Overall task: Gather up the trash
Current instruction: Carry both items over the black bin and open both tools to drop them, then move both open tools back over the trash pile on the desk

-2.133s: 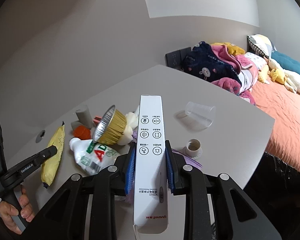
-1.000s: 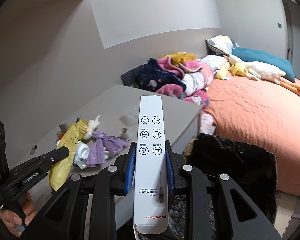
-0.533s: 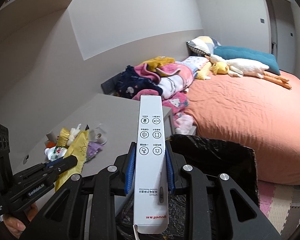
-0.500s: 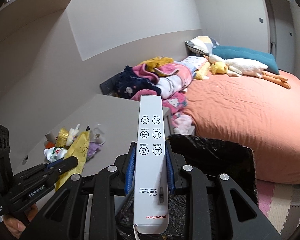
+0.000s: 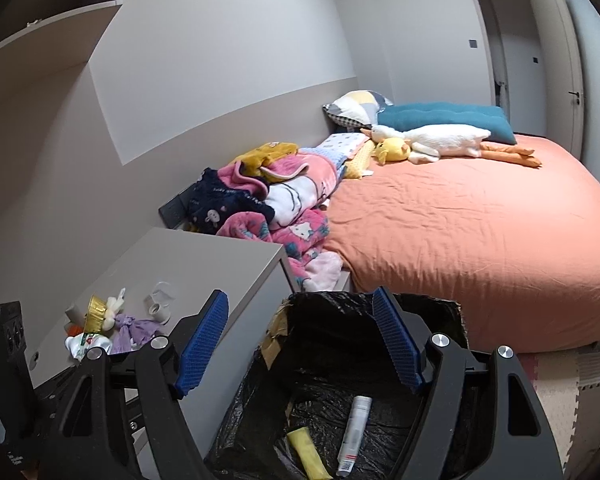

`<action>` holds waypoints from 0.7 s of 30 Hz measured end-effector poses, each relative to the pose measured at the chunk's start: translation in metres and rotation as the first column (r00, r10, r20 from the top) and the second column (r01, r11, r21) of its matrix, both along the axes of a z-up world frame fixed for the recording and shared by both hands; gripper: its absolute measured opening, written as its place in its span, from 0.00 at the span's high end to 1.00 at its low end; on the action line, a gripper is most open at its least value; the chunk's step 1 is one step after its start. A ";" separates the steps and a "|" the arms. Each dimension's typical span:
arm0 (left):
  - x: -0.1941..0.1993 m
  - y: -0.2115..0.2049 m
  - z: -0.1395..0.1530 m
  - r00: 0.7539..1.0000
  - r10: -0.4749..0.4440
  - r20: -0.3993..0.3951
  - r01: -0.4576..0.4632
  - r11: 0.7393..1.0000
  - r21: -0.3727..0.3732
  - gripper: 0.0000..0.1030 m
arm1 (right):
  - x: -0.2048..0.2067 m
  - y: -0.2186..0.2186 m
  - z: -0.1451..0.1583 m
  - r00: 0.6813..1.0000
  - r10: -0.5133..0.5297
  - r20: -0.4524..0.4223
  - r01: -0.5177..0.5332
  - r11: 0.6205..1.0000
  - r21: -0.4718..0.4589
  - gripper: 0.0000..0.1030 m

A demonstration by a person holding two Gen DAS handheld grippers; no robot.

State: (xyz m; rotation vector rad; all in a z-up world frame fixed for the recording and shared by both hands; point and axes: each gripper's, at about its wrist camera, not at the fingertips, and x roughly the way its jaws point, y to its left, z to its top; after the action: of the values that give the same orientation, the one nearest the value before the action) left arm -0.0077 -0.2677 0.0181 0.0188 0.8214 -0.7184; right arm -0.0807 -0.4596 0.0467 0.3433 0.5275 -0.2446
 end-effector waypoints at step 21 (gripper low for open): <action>0.010 0.058 -0.003 0.987 0.161 0.008 -0.162 0.987 0.019 0.06 | 0.032 0.047 -0.011 0.991 0.129 -0.016 -0.129 0.992 -0.005 0.21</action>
State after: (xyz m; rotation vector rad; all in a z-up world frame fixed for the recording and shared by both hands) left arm 0.0021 -0.2096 0.0155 -0.0278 0.8133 -0.5573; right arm -0.0488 -0.4128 0.0362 0.3000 0.5624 -0.1238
